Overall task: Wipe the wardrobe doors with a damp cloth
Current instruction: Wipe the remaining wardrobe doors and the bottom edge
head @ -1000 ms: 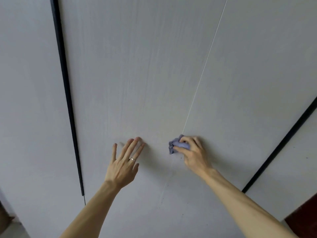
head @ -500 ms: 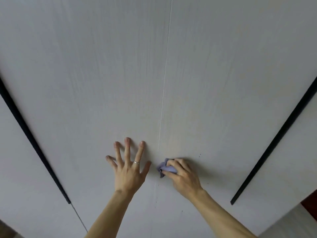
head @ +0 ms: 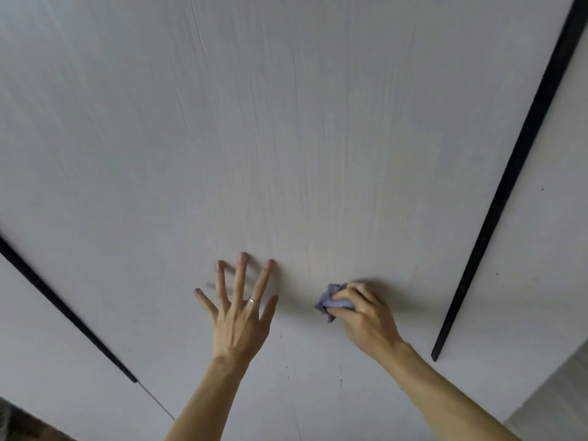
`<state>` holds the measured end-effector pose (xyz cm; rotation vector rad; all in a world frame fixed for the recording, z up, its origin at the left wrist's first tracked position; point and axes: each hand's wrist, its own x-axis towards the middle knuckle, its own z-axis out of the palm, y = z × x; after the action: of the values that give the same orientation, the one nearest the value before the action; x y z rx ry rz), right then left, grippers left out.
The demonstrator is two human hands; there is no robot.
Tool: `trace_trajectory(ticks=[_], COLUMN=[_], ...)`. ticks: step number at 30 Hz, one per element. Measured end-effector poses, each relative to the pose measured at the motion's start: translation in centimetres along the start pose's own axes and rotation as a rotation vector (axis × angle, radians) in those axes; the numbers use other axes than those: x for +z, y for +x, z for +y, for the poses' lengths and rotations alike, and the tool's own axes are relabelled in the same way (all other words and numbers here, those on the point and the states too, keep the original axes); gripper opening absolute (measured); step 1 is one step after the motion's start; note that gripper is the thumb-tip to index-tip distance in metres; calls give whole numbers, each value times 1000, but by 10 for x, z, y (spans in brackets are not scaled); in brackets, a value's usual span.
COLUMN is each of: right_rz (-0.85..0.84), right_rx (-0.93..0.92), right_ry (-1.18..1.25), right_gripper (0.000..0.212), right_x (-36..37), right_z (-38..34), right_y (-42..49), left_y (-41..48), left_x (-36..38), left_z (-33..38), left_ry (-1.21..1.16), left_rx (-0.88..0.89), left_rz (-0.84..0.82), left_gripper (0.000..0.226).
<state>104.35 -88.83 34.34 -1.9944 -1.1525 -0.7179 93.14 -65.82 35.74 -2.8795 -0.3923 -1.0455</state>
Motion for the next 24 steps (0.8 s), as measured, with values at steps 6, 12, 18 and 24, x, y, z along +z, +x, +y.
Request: trace_trajectory(ticks=[6, 12, 18, 24], right_rz=[220, 376, -123, 560], right_rx=[-43, 9, 234, 234], right_ry=[-160, -177, -148, -219], right_gripper=[36, 32, 24, 38], right_x=[-57, -66, -56, -98], right_z=[18, 48, 62, 67], right_y=[23, 16, -42, 12], left_y=[4, 6, 5, 4], left_x=[16, 35, 38, 39], left_z=[2, -3, -1, 1], left_ry=[-9, -17, -23, -67], left_rx=[-52, -45, -40, -33], left_rz=[38, 89, 87, 99], left_gripper=[64, 69, 67, 62])
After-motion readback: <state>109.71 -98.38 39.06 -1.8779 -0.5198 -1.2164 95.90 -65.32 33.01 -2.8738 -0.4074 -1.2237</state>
